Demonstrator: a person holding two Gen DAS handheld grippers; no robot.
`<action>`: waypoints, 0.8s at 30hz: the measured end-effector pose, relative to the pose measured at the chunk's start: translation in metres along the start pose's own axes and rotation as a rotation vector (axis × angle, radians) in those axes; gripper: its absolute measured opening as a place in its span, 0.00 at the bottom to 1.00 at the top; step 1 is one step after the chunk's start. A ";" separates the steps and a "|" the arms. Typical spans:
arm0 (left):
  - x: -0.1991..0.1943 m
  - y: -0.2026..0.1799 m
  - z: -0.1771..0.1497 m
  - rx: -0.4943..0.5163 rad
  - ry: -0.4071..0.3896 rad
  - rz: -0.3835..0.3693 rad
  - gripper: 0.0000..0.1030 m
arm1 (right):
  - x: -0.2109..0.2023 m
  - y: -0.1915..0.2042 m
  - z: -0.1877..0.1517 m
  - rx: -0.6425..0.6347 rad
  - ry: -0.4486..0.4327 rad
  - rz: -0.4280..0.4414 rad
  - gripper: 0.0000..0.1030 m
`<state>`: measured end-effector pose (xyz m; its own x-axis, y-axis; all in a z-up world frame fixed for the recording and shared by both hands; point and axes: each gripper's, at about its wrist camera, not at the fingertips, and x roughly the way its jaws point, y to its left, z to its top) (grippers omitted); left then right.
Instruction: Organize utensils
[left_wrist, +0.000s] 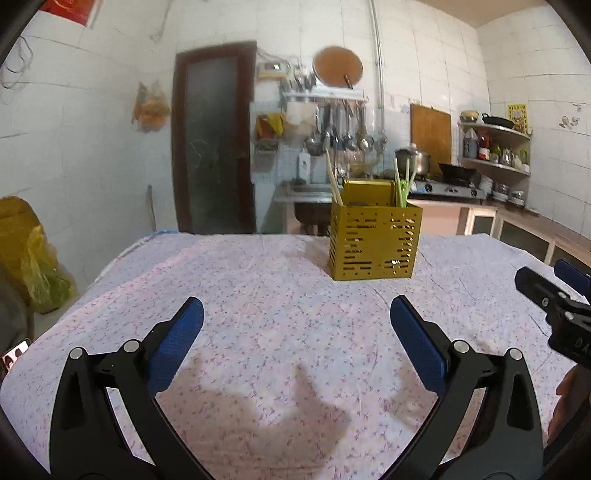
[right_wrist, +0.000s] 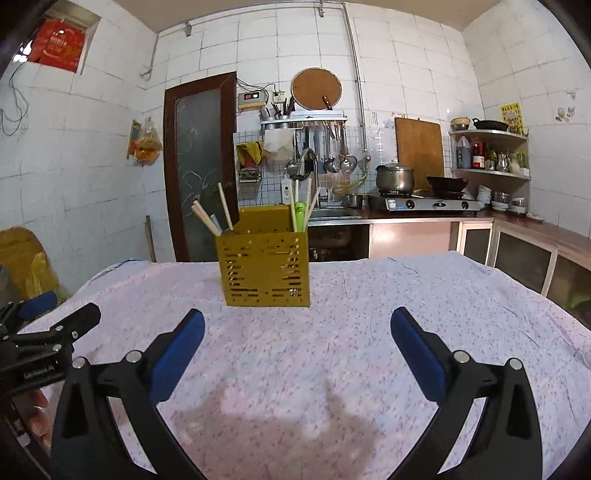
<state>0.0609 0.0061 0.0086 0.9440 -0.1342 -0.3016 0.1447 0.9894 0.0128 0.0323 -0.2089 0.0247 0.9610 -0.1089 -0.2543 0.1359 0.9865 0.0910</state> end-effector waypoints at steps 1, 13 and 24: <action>-0.002 -0.001 -0.002 0.001 -0.011 0.006 0.95 | -0.001 0.001 -0.003 0.002 0.004 0.004 0.96; -0.018 0.008 -0.021 -0.025 -0.066 0.053 0.95 | -0.010 0.012 -0.024 -0.025 -0.023 -0.016 0.96; -0.025 0.007 -0.022 -0.022 -0.089 0.065 0.95 | -0.012 0.007 -0.024 0.002 -0.027 -0.022 0.96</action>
<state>0.0322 0.0177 -0.0045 0.9740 -0.0727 -0.2147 0.0763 0.9970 0.0086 0.0156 -0.1982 0.0059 0.9638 -0.1341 -0.2306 0.1577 0.9836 0.0873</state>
